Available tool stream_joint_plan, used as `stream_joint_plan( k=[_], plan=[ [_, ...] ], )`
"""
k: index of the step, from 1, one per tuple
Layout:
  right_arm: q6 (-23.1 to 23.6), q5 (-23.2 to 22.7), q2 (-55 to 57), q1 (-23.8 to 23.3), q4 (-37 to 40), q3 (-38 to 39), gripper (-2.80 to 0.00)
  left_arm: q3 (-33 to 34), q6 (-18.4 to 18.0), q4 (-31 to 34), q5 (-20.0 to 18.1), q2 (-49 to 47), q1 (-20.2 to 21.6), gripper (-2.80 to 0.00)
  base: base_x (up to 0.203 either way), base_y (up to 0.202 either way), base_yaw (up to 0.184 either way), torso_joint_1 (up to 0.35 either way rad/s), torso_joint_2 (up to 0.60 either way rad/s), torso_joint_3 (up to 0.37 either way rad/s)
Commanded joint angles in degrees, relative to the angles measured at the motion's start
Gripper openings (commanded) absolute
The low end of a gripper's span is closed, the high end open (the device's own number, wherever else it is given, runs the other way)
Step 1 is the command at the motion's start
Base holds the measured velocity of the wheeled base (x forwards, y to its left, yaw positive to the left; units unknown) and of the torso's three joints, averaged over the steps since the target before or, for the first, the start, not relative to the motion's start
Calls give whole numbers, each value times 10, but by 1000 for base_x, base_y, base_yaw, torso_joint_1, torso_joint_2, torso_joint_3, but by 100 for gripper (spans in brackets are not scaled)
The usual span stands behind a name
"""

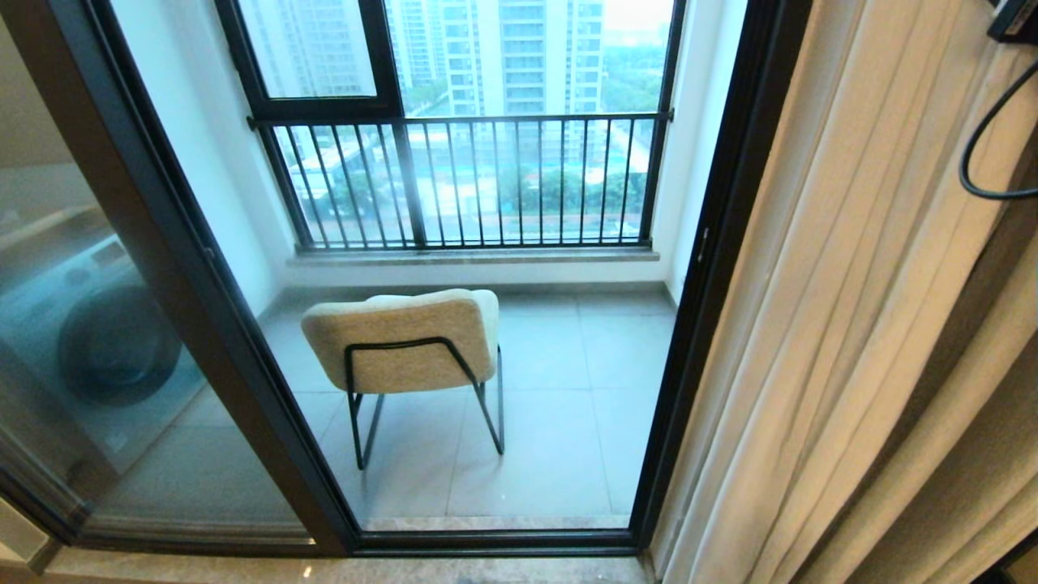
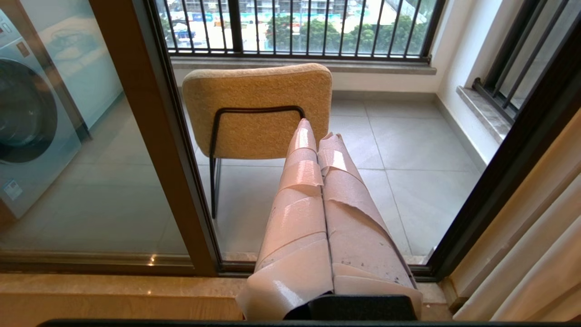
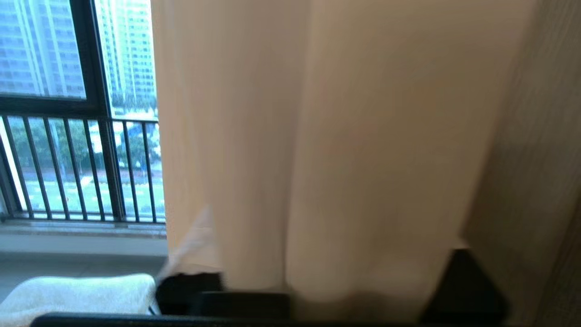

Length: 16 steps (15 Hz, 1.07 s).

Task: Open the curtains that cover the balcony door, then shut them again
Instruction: Close the inner curtains on both sides

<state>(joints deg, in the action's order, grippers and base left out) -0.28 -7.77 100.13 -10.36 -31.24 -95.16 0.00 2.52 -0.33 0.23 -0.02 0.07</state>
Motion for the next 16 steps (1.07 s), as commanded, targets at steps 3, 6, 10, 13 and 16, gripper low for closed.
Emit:
stream_joint_plan(
  k=[3,6,10,13,16],
  plan=[
    [-2,-1,-13,0,-8,3,-280,0,0,0,0,0,0,-280,0,0,0,0,0,0],
    [-2,-2,-23,1,-15,8,-280,0,0,0,0,0,0,-280,0,0,0,0,0,0],
    [-37,-1,-41,19,-42,33,-280,0,0,0,0,0,0,-280,0,0,0,0,0,0],
    [-39,-1,-58,47,-72,67,-280,0,0,0,0,0,0,-280,0,0,0,0,0,0],
    [-40,-1,-56,57,-90,70,-280,0,0,0,0,0,0,-280,0,0,0,0,0,0]
  ],
)
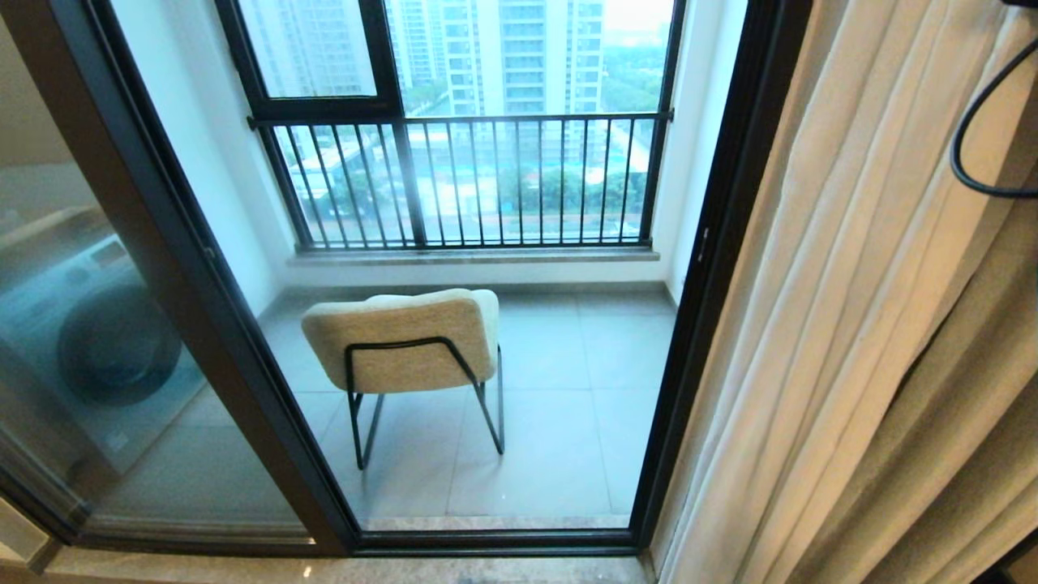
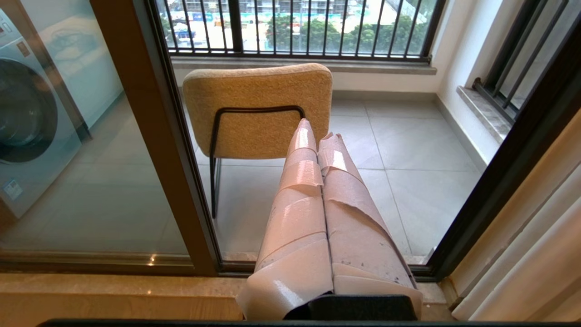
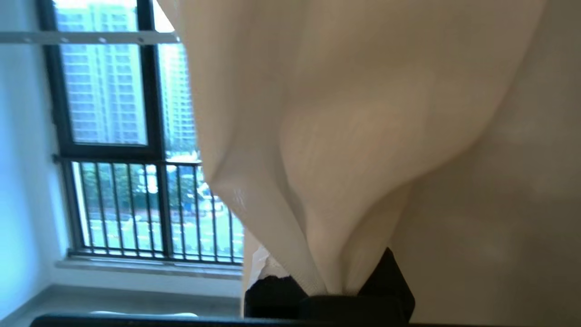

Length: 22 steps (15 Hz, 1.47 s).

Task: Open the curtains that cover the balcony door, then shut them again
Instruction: Close the inner curtains on both sides

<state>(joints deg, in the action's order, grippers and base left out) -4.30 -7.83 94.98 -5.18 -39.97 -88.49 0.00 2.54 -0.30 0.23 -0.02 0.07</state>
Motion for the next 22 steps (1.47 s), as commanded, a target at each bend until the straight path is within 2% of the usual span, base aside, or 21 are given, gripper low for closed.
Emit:
stream_joint_plan(
  k=[1,14,22],
  plan=[
    [0,-1,-5,6,-4,3,-280,0,0,0,0,0,0,-280,0,0,0,0,0,0],
    [1,0,-9,7,-4,13,-280,0,0,0,0,0,0,-280,0,0,0,0,0,0],
    [3,1,-30,13,-5,57,-280,0,1,0,-1,0,0,-280,0,0,0,0,0,0]
  ],
)
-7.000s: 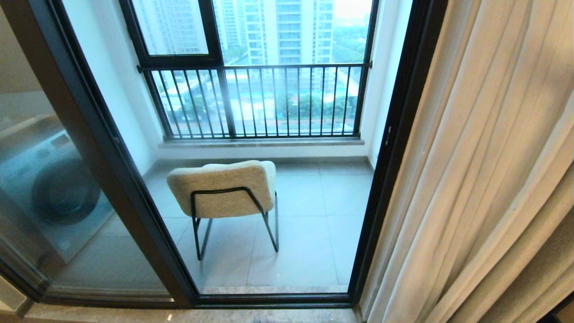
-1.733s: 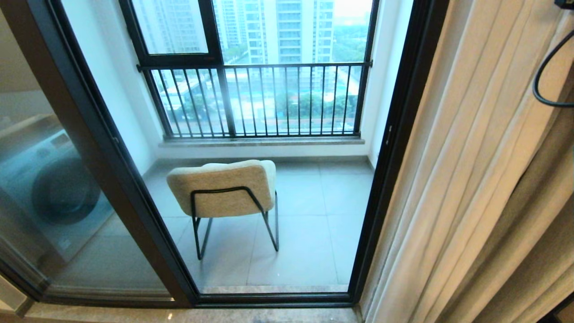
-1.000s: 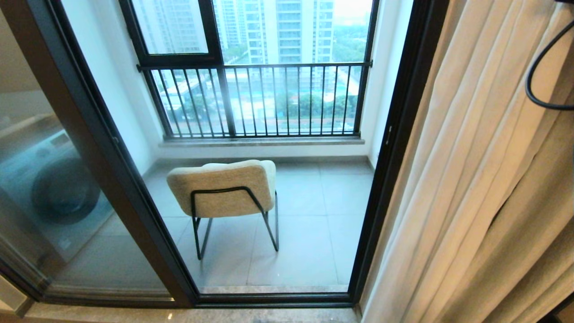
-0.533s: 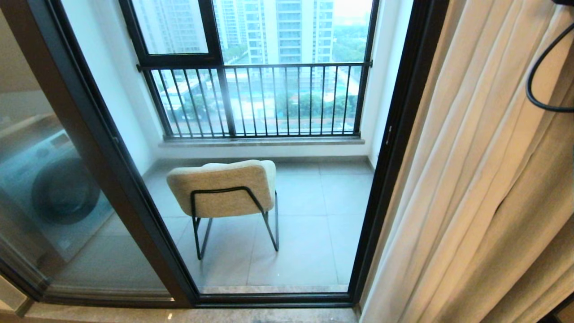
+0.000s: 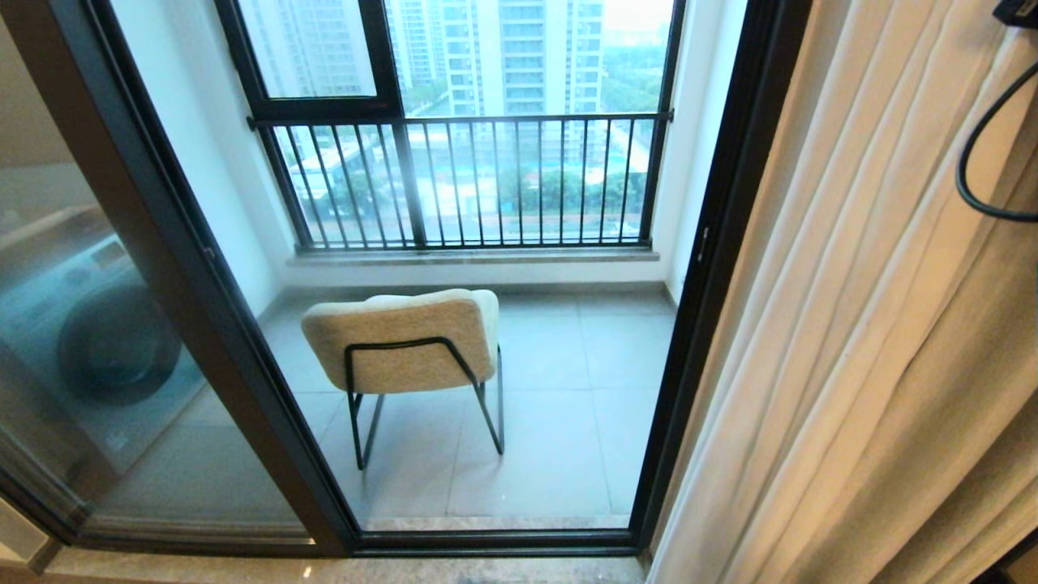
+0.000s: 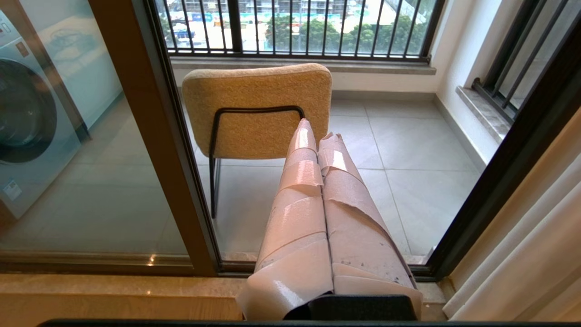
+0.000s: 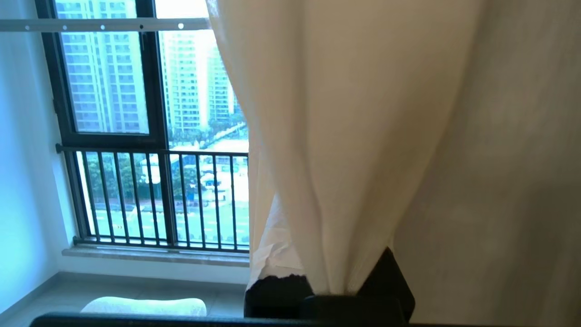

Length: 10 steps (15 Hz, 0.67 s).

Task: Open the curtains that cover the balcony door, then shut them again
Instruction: Close the inner curtains on both sides

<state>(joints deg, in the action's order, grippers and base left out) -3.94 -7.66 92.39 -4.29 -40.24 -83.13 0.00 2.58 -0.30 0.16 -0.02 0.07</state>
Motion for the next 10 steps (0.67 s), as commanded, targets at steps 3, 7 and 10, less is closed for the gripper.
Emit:
stream_joint_plan(
  k=[3,7,10],
  plan=[
    [0,0,-3,9,-2,3,-280,0,1,0,0,0,0,-280,0,0,0,0,0,0],
    [0,0,-1,9,-2,4,-280,0,0,0,1,0,0,-280,0,0,0,0,0,0],
    [1,0,1,9,-2,4,-280,0,0,0,1,0,0,-280,0,0,0,0,0,0]
  ],
)
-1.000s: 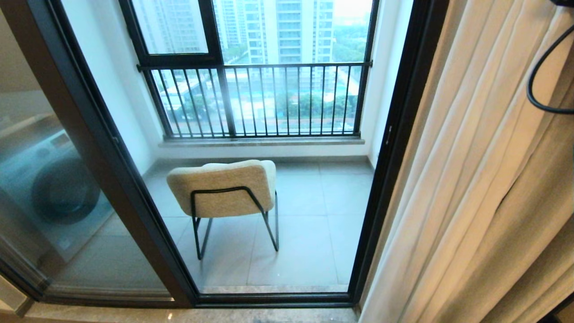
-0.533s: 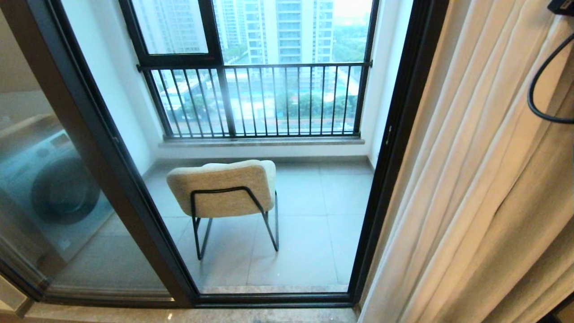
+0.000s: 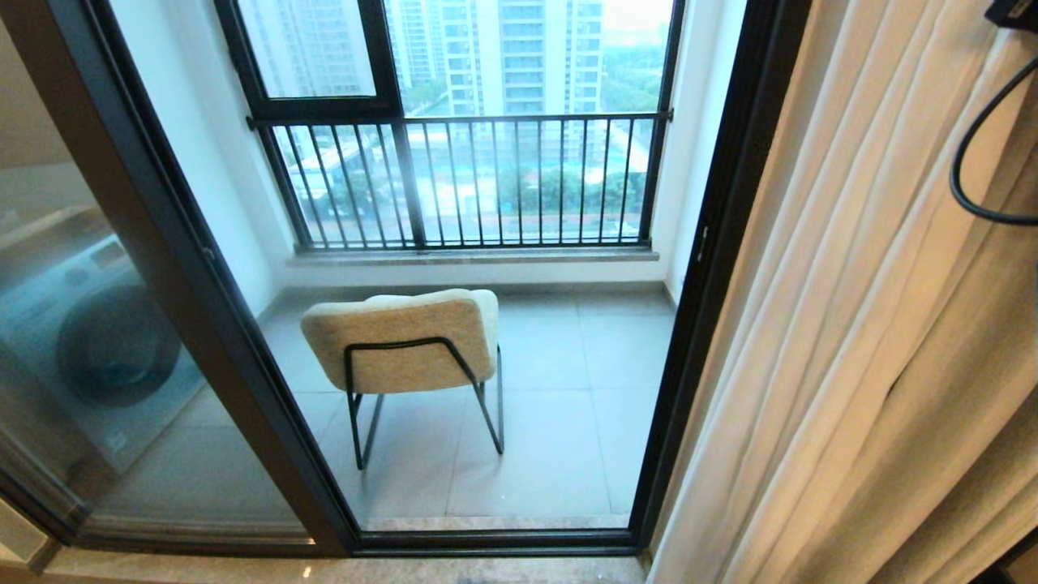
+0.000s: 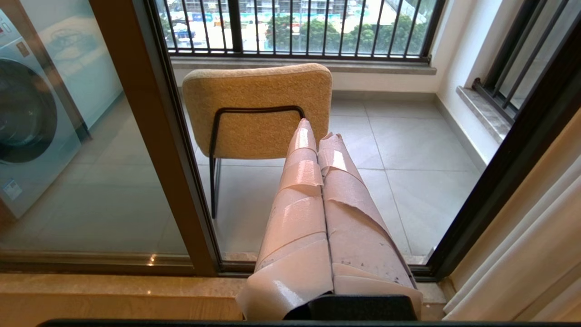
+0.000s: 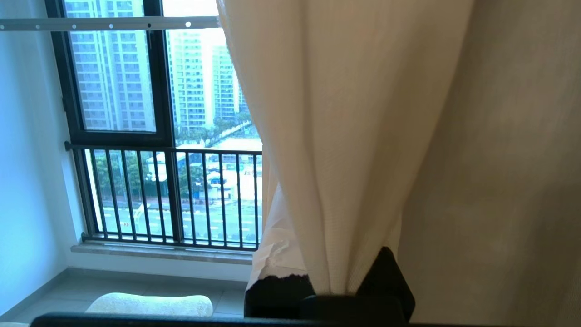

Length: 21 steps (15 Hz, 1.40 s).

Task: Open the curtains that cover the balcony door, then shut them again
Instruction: Close the inner curtains on both sides

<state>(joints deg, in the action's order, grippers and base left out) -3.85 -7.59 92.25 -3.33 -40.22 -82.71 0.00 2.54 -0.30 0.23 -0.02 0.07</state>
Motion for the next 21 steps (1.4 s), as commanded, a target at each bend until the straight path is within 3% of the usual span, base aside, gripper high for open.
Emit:
stream_joint_plan(
  k=[1,4,21],
  plan=[
    [0,-1,2,0,-2,1,-280,0,0,0,0,0,0,-280,0,0,0,0,0,0],
    [0,-1,0,0,-2,9,-280,0,0,0,0,0,0,-280,3,72,-3,-2,1,5],
    [-2,-1,6,0,-30,21,-280,0,0,0,0,0,0,-280,0,184,-2,3,3,3]
  ],
)
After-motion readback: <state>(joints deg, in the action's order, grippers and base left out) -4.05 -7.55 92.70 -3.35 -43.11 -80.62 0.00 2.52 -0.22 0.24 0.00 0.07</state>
